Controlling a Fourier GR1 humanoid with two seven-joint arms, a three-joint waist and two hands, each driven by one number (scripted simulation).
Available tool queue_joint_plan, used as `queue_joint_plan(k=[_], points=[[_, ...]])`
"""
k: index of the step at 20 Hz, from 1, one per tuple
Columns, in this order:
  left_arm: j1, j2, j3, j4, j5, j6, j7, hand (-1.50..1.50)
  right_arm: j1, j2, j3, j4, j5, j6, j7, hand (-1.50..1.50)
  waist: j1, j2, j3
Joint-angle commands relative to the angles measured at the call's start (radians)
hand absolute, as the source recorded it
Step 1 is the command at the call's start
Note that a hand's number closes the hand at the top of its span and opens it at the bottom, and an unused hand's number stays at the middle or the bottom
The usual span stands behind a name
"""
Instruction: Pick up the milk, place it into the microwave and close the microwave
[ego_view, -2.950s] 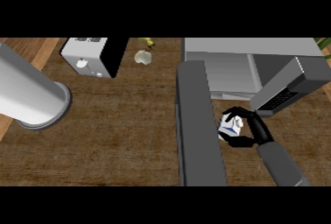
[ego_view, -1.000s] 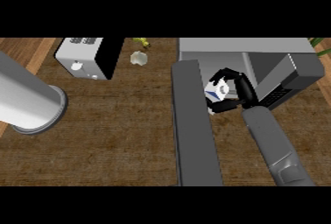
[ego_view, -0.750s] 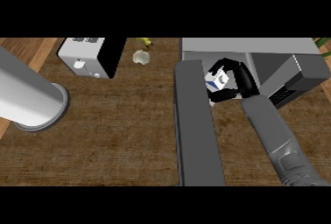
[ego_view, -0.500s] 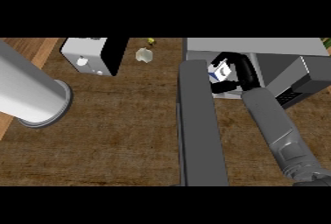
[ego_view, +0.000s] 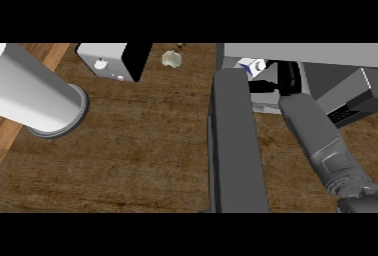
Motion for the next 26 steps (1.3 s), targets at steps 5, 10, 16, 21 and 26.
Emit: queue_joint_plan(k=[5, 10, 16, 21, 26], points=[[-0.044, 0.018, 0.013, 0.013, -0.035, -0.004, -0.009, -1.50, -0.013, -0.041, 0.029, 0.071, 0.065, -0.136, -0.007, -1.50, 0.041, 0.012, 0.000], [-0.120, 0.017, -0.010, 0.032, -0.049, 0.023, 0.040, -1.50, -0.041, 0.008, 0.013, 0.094, 0.041, -0.040, -0.022, -1.50, 0.018, 0.010, 0.001], [-0.121, 0.027, -0.035, 0.055, -0.076, -0.014, 0.028, -1.50, -0.036, -0.011, -0.014, 0.099, 0.012, 0.084, -0.082, -1.50, 0.016, 0.005, 0.001], [-0.133, -0.005, -0.081, 0.017, -0.103, 0.010, 0.055, -1.50, -0.014, 0.022, -0.039, 0.099, -0.016, 0.138, -0.138, -1.50, -0.006, -0.007, 0.001], [-0.091, -0.022, -0.145, 0.010, -0.162, -0.016, 0.031, -1.50, 0.043, 0.002, -0.084, 0.091, -0.066, 0.247, -0.229, -1.50, -0.020, -0.018, 0.000]])
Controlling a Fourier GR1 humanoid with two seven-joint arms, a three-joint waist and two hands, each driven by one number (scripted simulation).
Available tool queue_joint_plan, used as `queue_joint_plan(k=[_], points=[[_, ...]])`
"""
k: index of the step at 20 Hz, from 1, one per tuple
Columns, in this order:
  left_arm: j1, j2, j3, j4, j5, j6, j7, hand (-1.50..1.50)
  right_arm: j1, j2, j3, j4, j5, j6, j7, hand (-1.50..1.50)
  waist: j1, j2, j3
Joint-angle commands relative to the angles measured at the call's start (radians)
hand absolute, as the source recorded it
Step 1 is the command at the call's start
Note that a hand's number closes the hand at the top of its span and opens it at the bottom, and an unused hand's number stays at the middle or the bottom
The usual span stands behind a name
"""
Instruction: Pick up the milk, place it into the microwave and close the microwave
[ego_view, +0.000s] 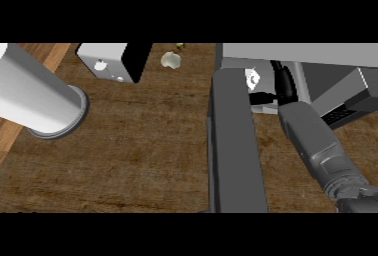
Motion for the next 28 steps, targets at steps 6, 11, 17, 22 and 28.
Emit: queue_joint_plan(k=[6, 11, 17, 22, 28], points=[[-0.037, -0.030, -0.100, -0.028, -0.094, 0.016, 0.050, -1.50, 0.069, 0.011, -0.035, -0.008, -0.051, 0.173, -0.100, -1.50, -0.045, -0.020, -0.002], [-0.033, -0.078, -0.210, -0.097, -0.197, 0.071, 0.112, -1.50, 0.145, 0.027, -0.012, -0.041, -0.054, 0.248, -0.134, -1.50, -0.073, -0.034, -0.004], [-0.149, -0.079, -0.235, -0.073, -0.235, 0.096, 0.205, -1.50, 0.273, 0.071, 0.019, -0.139, -0.071, 0.309, -0.175, -1.50, -0.108, -0.046, -0.006], [-0.216, -0.112, -0.308, -0.063, -0.270, 0.123, 0.293, -1.50, 0.406, 0.050, 0.047, -0.249, -0.095, 0.409, -0.158, -1.50, -0.113, -0.047, -0.006], [-0.320, -0.108, -0.380, 0.001, -0.363, 0.119, 0.383, 1.50, 0.590, 0.097, 0.086, -0.437, -0.123, 0.459, -0.173, -1.50, -0.126, -0.050, -0.007]])
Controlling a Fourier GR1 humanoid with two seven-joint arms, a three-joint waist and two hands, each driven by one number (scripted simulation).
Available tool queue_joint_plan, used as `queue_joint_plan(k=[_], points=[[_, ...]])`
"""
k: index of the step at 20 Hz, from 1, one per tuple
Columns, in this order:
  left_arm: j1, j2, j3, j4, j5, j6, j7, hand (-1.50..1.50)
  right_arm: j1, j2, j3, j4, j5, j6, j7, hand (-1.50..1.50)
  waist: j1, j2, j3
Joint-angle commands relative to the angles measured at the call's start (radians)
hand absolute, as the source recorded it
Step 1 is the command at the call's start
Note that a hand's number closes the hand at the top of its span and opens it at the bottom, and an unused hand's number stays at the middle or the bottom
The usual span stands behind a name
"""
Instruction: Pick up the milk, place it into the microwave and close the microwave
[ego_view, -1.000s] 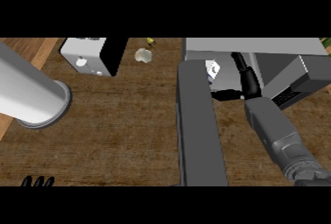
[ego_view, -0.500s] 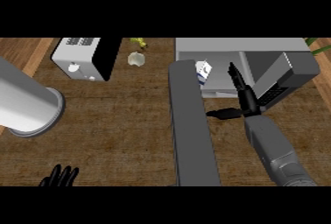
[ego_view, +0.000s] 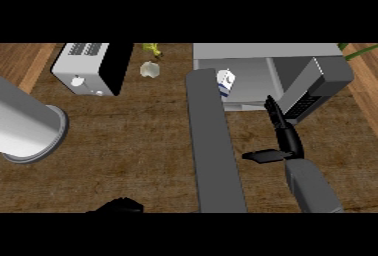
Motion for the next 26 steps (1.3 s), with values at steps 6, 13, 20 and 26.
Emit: queue_joint_plan(k=[6, 13, 20, 26], points=[[-0.228, -0.031, 0.003, 0.194, -0.063, 0.016, 0.069, 1.50, 0.319, -0.025, 0.053, -0.439, -0.075, 0.141, 0.097, -1.50, -0.013, 0.001, -0.002], [-0.444, -0.051, -0.121, 0.299, -0.158, 0.085, 0.239, 1.50, 0.578, -0.090, 0.028, -0.730, -0.128, 0.177, 0.125, -1.50, 0.004, 0.008, 0.000], [-0.690, -0.052, -0.186, 0.738, -0.191, 0.076, 0.139, 1.50, 0.716, -0.126, -0.009, -0.814, -0.163, 0.220, 0.089, -1.50, -0.011, 0.014, 0.000], [-0.883, -0.051, -0.372, 1.026, -0.010, 0.230, -0.016, 1.50, 0.750, -0.124, -0.003, -1.004, -0.245, 0.285, 0.169, -1.50, -0.028, 0.018, -0.002]])
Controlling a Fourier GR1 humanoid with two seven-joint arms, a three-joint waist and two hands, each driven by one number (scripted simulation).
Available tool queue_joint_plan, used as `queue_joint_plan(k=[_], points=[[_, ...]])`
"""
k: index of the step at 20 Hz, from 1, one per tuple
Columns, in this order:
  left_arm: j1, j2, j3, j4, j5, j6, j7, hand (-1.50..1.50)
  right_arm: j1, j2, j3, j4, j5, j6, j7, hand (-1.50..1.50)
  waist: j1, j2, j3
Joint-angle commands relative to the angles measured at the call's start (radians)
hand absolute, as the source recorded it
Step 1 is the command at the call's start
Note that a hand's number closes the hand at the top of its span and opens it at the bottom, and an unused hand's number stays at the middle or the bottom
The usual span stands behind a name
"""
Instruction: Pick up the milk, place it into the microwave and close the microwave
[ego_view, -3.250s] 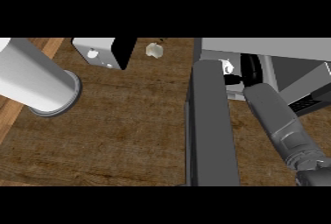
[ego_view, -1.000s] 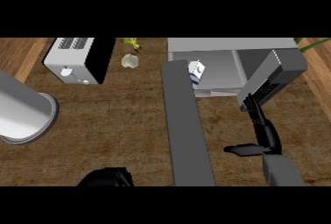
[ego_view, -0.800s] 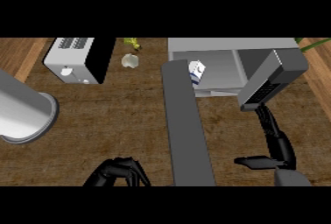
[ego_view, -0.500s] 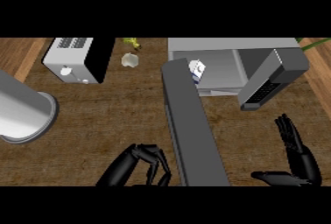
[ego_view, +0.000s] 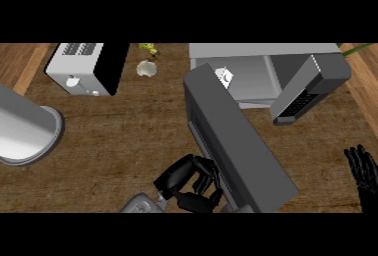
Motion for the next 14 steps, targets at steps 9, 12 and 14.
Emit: queue_joint_plan(k=[9, 12, 14], points=[[-0.221, -0.004, -0.340, 0.250, 0.284, 0.345, -0.060, 1.50, -0.028, -0.096, -0.017, -0.142, -0.158, 0.145, 0.039, -1.50, -0.070, 0.015, -0.003], [-0.238, -0.004, -0.386, 0.226, 0.335, 0.454, -0.028, 1.50, -0.011, -0.122, -0.024, -0.184, -0.139, 0.121, 0.029, -1.50, -0.092, 0.014, -0.003], [-0.292, -0.004, -0.364, 0.223, 0.373, 0.490, -0.003, 1.50, -0.035, -0.099, 0.010, -0.213, -0.174, 0.136, 0.058, -1.50, -0.105, 0.017, -0.003]])
